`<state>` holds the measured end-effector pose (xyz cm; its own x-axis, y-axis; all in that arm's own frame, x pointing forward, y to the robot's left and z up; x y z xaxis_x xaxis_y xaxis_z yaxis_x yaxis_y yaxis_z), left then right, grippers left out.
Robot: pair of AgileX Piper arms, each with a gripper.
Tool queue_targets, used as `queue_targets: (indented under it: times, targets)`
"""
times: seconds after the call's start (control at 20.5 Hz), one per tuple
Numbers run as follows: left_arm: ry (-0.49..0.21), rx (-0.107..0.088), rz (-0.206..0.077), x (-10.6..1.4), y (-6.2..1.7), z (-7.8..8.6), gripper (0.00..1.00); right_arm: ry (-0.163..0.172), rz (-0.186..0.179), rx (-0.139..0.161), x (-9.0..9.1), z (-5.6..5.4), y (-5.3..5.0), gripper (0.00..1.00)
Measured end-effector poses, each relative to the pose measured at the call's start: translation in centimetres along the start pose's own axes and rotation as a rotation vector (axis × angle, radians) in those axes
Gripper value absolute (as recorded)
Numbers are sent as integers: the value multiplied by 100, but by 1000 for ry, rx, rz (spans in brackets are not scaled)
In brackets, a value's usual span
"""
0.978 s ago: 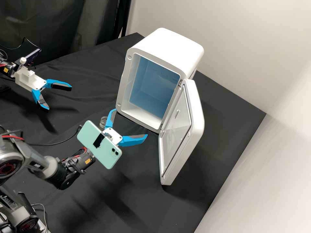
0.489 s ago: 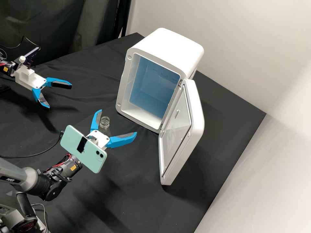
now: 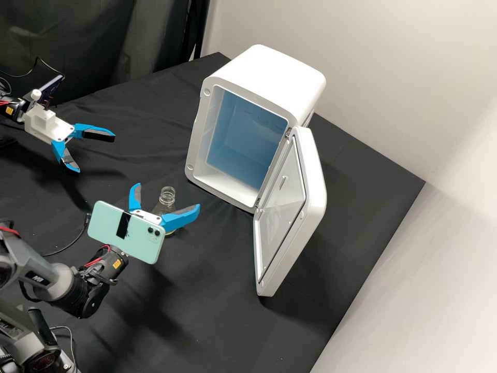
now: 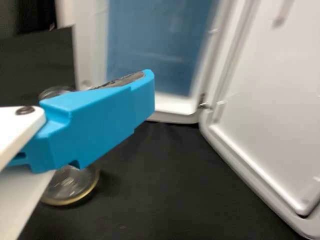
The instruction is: Place the flask in the incubator
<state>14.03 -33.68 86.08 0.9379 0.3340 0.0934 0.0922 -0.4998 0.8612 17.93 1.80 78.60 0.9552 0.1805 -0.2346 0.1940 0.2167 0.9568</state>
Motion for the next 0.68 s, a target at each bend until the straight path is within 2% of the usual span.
queue_targets:
  times: [0.29,0.44,0.54,0.68]
  targets:
    - [-6,3,-3,0,-3,6,100,40,-133,-31,79,-44,-232,100]
    - [-2,2,-2,-4,-2,-3,100,31,-195,-45,107,-13,-346,100]
    - [-2,2,-2,-4,-2,-3,100,20,-225,-41,119,9,-403,100]
    - [-2,2,-2,-4,-2,-3,100,21,-226,-42,134,-31,-434,100]
